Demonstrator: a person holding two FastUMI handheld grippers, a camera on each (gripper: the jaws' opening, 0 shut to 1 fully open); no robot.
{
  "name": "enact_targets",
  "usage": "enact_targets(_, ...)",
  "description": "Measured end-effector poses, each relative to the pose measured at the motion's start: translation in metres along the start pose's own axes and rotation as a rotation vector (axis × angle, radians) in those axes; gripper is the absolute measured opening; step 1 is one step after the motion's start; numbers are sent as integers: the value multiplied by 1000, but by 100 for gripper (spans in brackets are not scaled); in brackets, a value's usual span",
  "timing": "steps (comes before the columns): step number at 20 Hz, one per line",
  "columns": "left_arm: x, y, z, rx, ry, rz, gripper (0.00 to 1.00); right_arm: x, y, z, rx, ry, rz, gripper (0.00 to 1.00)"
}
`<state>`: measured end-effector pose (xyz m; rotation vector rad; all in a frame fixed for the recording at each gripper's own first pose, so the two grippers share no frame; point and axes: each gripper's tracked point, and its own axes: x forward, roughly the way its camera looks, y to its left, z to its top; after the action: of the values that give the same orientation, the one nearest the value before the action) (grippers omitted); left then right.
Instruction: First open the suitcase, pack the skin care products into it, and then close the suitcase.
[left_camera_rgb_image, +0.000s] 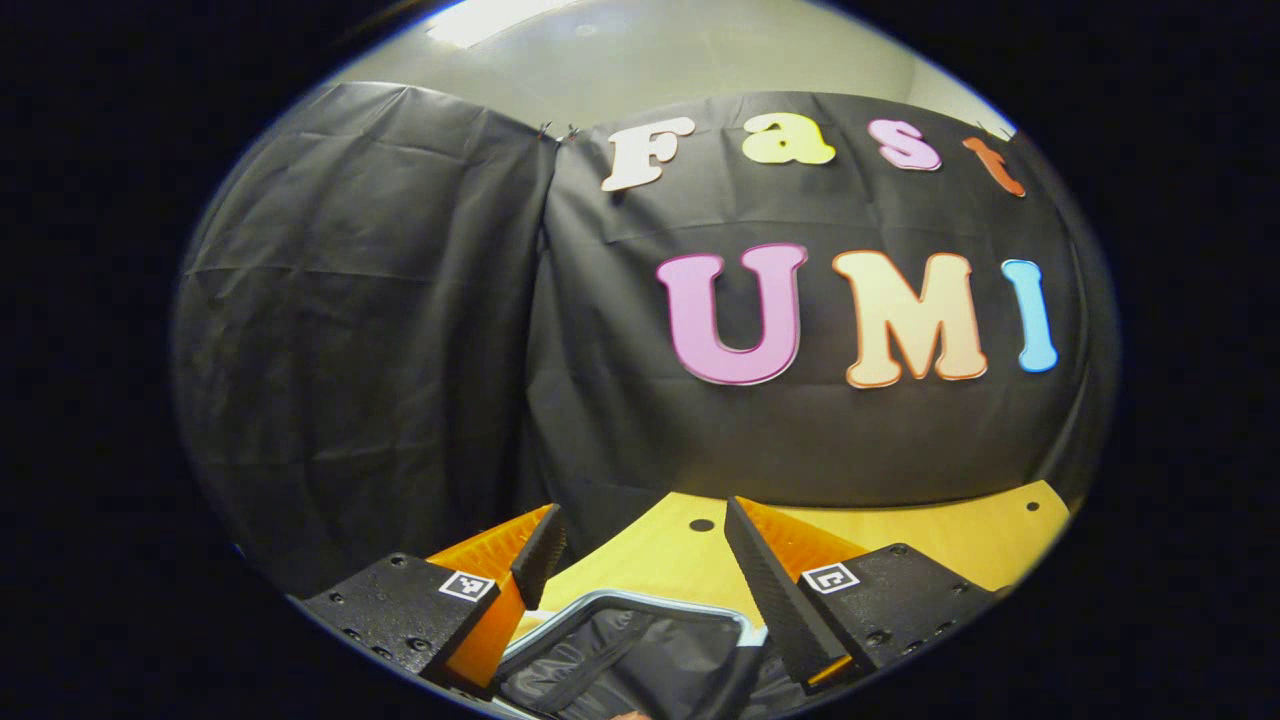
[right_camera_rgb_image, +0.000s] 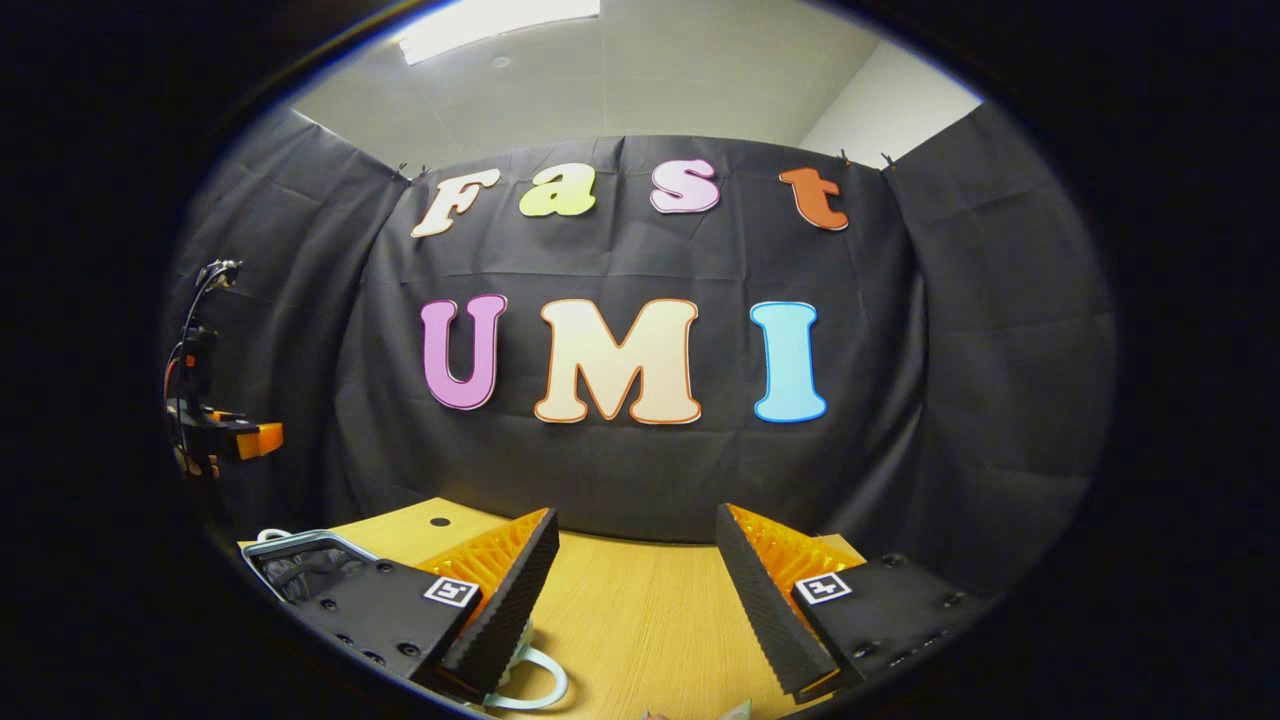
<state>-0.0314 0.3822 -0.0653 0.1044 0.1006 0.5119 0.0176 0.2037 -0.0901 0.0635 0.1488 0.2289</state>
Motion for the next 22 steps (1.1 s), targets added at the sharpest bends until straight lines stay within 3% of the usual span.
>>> enact_targets(6, -39, -73, 29, 15, -51, -87, 100, -20, -27, 5, 34, -12, 13, 100)
enact_targets(7, -46, -86, 33, 20, -55, -110, 95, -22, -32, 6, 35, -15, 14, 100)
enact_targets(8, -54, -100, 36, 19, -57, -132, 100, -26, -38, 8, 33, -18, 14, 99)
enact_targets(9, -60, -114, 38, 21, -60, -153, 95, -29, -45, 9, 31, -24, 12, 100)
enact_targets(10, -67, -124, 38, 25, -57, -169, 100, -31, -51, 12, 30, -29, 11, 99)
enact_targets(12, -79, -146, 37, 30, -50, -200, 95, -36, -63, 15, 34, -37, 15, 99)
enact_targets(17, -110, -204, 29, 46, -38, -280, 100, -45, -92, 13, 36, -24, 20, 98)
enact_targets(18, -116, -214, 27, 50, -36, -293, 95, -47, -97, 14, 41, -27, 25, 99)
enact_targets(22, -142, -255, 12, 37, -13, -346, 95, -56, -117, 18, 37, -51, 39, 98)
